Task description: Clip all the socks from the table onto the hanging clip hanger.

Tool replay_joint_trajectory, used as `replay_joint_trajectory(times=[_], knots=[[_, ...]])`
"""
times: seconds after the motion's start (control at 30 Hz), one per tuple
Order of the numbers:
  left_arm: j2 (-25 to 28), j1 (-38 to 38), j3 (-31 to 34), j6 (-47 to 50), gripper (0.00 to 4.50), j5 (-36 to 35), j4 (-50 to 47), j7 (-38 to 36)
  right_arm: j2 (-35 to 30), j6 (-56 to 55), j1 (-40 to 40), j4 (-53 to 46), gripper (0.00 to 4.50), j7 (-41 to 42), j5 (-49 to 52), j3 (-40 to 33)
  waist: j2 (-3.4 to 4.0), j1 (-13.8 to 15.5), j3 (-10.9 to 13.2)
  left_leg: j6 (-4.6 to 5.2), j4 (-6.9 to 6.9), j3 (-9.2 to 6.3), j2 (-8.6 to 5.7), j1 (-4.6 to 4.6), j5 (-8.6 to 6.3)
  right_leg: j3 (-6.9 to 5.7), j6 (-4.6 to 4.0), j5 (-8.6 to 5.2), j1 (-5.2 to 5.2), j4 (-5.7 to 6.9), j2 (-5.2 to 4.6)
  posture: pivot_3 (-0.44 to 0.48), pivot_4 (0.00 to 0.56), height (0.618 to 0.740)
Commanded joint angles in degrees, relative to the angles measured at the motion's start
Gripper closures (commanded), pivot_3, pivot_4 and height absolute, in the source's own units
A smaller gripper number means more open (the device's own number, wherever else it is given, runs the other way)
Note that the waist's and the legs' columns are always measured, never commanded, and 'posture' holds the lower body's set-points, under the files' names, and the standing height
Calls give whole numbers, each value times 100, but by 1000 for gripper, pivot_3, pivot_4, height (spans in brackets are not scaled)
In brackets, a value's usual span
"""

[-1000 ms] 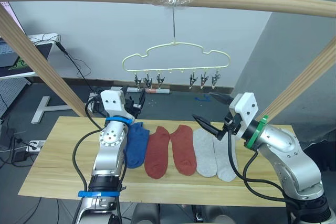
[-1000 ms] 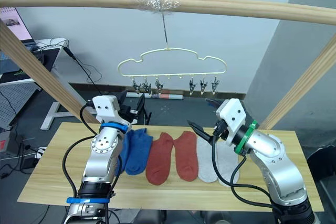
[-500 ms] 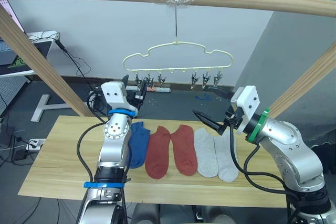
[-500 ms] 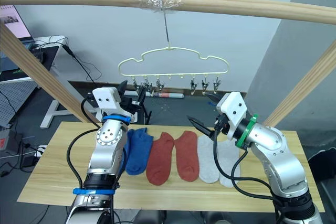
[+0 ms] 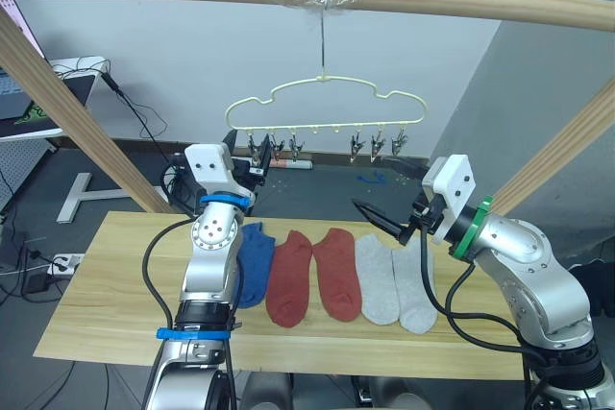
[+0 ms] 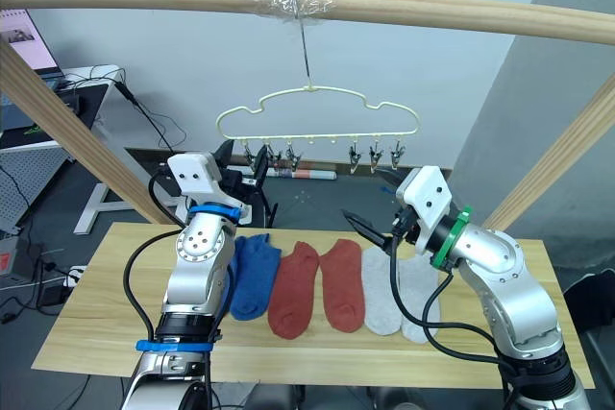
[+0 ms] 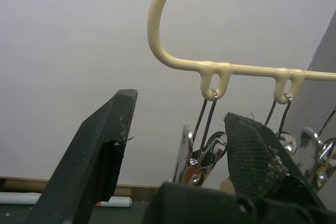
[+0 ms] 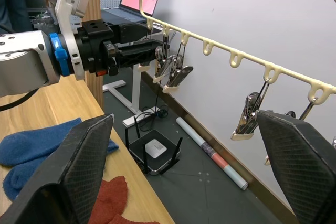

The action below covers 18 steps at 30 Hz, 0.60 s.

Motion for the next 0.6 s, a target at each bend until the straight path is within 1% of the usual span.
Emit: replay_joint_trajectory(times=[0.03,0.13,0.23,0.27,0.33,0.4,0.43,0.5,0.6], knots=[[-13,-98,-20,-40,1480,-37,-222,-17,-3,-113,-67,-73,0,0,91,-118,0,0,0,0,0,0,0,0,0,0,0,0,0,0,0,-78,195,705],[-8,-117,-36,-46,2074,-62,-226,-56,-6,-116,-59,-71,0,-1,92,-124,0,0,0,0,0,0,0,0,0,0,0,0,0,0,0,-79,195,705],[13,-103,-35,-48,3007,-72,-245,-82,11,-98,-47,-83,0,-21,107,-128,0,0,0,0,0,0,0,0,0,0,0,0,0,0,0,-78,193,705],[20,-94,-35,-47,3389,-70,-254,-88,17,-90,-41,-88,0,-26,114,-128,0,0,0,0,0,0,0,0,0,0,0,0,0,0,0,-78,193,705],[41,-78,-30,-13,3974,-57,-285,-92,21,-67,-14,-98,0,-30,119,-123,0,1,0,0,0,0,0,0,0,0,0,0,0,0,0,-75,193,705],[82,-54,-18,11,4364,-34,-342,-101,30,-23,44,-110,0,-61,120,-130,0,1,0,0,0,0,0,0,0,-1,0,0,0,0,0,-71,193,705],[100,-44,-4,34,4487,-44,-381,-112,45,-6,89,-110,0,-113,97,-141,0,1,0,0,0,0,0,0,0,0,0,0,0,0,0,-71,193,705],[137,-24,25,101,4487,-78,-462,-147,58,18,226,-117,0,-189,56,-142,0,3,0,0,0,-1,0,0,0,0,0,0,0,0,0,-62,195,705],[205,2,66,213,4487,-125,-598,-192,68,-293,675,-17,0,-460,-362,-76,0,8,0,0,-1,-3,0,-3,0,1,0,0,-1,-1,-1,-50,199,705]])
